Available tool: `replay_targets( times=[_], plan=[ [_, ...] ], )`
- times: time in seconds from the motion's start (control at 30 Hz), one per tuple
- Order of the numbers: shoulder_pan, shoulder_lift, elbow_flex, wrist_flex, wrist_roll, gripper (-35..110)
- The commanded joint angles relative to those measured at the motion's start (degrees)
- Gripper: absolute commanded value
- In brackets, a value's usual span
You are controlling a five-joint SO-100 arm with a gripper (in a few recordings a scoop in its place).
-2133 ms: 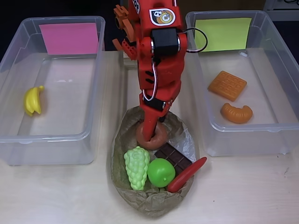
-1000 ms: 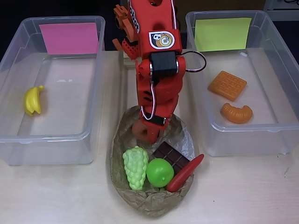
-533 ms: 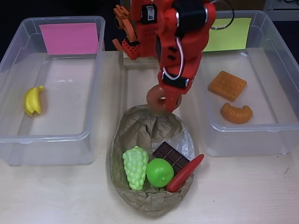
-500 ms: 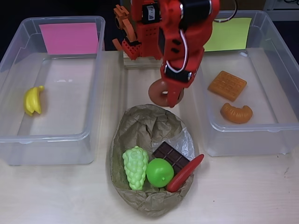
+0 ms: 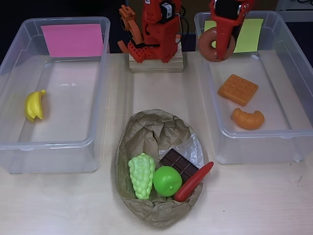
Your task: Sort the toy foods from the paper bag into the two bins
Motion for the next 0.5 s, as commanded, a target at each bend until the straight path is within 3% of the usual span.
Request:
replay_targets(
  times=[0.0, 0.33, 0.47],
  plan=[
    [-5.7, 1.7, 3.0, -6.5, 9.5, 14],
    [-11.8, 0.4, 21.0, -36.2, 13.1, 25],
    [-11.1, 1.3, 23.6, -39.3, 10.3, 26]
  ],
)
